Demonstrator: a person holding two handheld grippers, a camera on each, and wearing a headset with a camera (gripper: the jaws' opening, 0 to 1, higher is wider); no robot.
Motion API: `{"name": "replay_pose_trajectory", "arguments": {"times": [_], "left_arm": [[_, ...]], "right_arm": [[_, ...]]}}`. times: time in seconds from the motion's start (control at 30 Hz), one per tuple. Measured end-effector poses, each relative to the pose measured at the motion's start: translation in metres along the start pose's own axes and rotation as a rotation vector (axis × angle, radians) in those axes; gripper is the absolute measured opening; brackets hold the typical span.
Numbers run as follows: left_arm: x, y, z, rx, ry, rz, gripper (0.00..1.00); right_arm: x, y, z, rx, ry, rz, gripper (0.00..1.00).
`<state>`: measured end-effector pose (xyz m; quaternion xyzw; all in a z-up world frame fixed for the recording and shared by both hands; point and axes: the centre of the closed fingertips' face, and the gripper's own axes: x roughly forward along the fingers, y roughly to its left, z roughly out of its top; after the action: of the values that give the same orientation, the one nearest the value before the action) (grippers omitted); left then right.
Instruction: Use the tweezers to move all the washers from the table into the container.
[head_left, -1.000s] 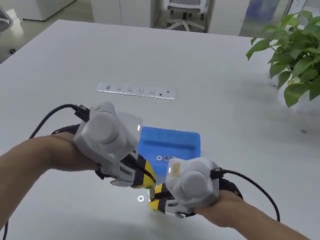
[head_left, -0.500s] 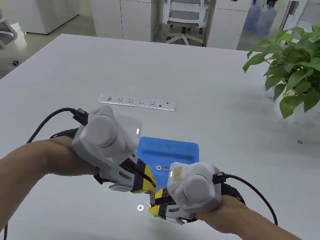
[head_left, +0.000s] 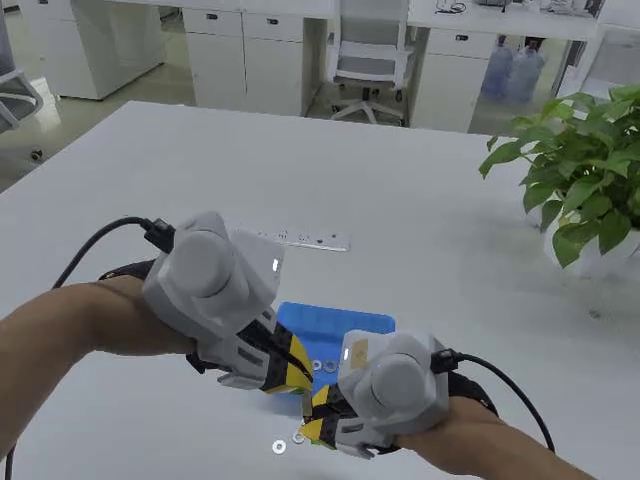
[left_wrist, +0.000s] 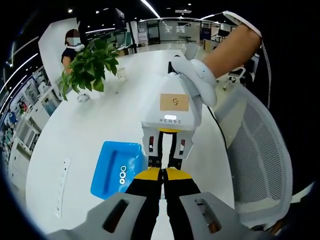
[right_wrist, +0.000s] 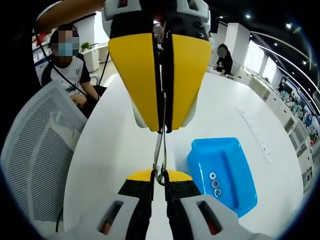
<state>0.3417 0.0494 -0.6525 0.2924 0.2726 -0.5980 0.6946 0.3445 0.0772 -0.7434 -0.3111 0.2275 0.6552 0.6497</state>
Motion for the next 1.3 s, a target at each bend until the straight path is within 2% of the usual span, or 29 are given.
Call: {"name": "replay_pose_trajectory", "arguments": {"times": [0.2,0.6,0.97,1.3], "left_arm": [[-0.006,0.007,0.01,0.023,-0.004,0.013,0.05],[-0.014,0.022,0.021,0.049,0.001,0.027,0.05],[-0.021,0.037,0.026,0.063,-0.003,0.053,0.05],[-0.02,0.057,0.023,0.062,-0.004,0.063,0.05]], "right_arm": [[-0.009,-0.01,0.006,-0.016,0.004,-0.018,0.09],[-0.018,-0.028,0.015,-0.04,0.004,-0.033,0.09],[-0.023,-0.051,0.021,-0.062,-0.004,-0.056,0.09],[-0.019,-0.071,0.02,-0.077,-0.009,-0.062,0.09]]}}
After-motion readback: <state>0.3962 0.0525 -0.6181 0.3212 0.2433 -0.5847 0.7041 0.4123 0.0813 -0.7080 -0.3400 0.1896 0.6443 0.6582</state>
